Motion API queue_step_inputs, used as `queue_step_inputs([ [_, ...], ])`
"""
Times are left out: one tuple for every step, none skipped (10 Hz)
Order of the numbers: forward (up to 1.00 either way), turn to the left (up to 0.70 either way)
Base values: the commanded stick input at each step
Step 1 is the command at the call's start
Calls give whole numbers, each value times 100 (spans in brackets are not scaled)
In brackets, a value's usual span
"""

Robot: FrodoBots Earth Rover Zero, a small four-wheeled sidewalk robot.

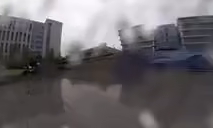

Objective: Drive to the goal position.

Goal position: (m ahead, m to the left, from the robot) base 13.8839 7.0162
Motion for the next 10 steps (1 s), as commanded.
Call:
queue_step_inputs([
  [100,40],
  [100,30],
  [100,11],
  [100,2],
  [100,0],
  [100,0],
  [100,0],
  [100,0],
  [100,0],
  [100,0],
])
